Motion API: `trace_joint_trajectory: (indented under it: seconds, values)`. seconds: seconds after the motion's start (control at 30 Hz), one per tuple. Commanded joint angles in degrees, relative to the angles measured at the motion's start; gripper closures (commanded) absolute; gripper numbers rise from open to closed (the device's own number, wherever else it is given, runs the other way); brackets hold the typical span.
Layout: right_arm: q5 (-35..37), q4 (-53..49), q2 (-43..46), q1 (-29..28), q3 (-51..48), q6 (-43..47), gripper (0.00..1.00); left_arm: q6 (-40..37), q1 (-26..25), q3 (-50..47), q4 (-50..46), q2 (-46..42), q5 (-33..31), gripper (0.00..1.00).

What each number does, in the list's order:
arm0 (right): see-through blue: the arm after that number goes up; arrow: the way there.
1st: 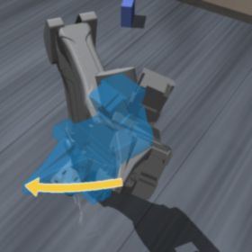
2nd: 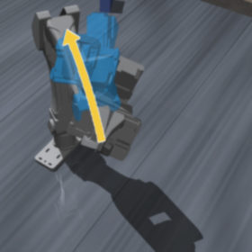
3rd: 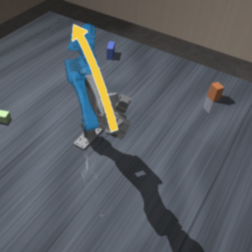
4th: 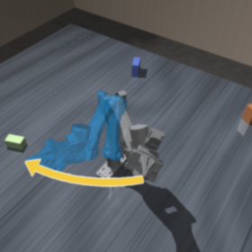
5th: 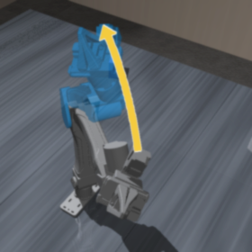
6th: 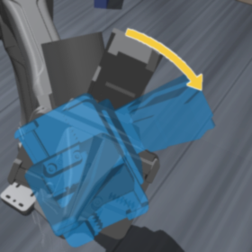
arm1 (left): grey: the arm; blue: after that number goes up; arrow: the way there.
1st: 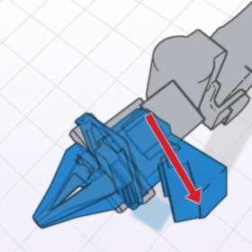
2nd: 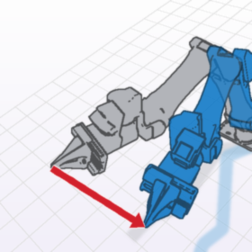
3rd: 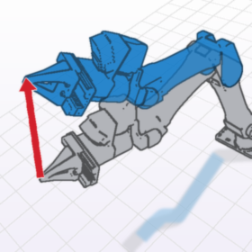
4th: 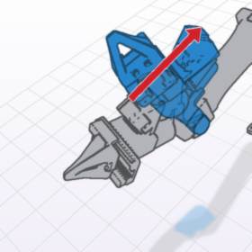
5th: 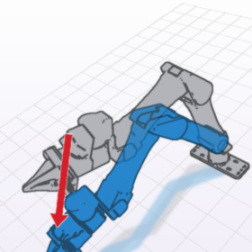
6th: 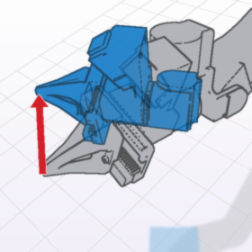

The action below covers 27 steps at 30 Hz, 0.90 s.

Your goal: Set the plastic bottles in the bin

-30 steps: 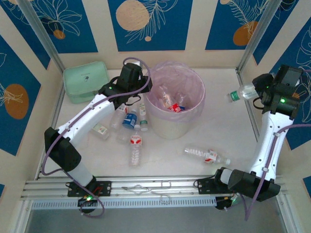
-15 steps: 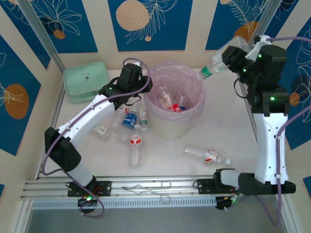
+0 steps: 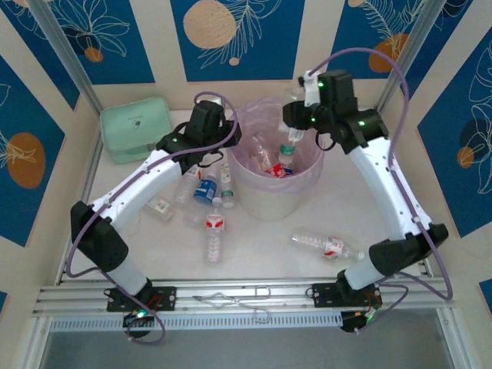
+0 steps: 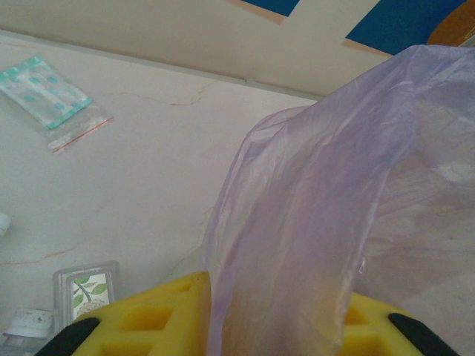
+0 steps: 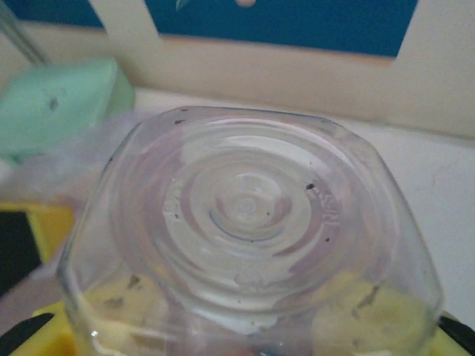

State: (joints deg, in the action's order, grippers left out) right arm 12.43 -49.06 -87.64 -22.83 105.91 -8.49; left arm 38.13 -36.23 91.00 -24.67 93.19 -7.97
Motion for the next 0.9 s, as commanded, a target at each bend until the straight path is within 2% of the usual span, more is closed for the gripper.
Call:
trace_joint_trajectory:
  seconds: [0.0, 0.27, 0.57, 0.87]
  values:
    - [1.9, -7.4, -1.6, -2.0, 1.3, 5.4, 0.71, 0.0, 0.7, 0.3, -1.6, -0.6, 0.0, 0.71]
    - [0.1, -13.3, -9.9, -4.4, 0.3, 10.7, 0.71, -0.5, 0.7, 0.8, -2.1, -0.3, -0.2, 0.70]
    - [-2.4, -8.1, -15.2, -3.9, -7.2, 9.3, 0.68, -0.1, 0.6, -0.3, -1.9, -1.7, -0.5, 0.70]
    - [-5.4, -5.6, -19.0, -4.3, -11.1, 6.2, 0.42, 0.4, 0.6, -0.4, -0.9, -1.1, 0.3, 0.71]
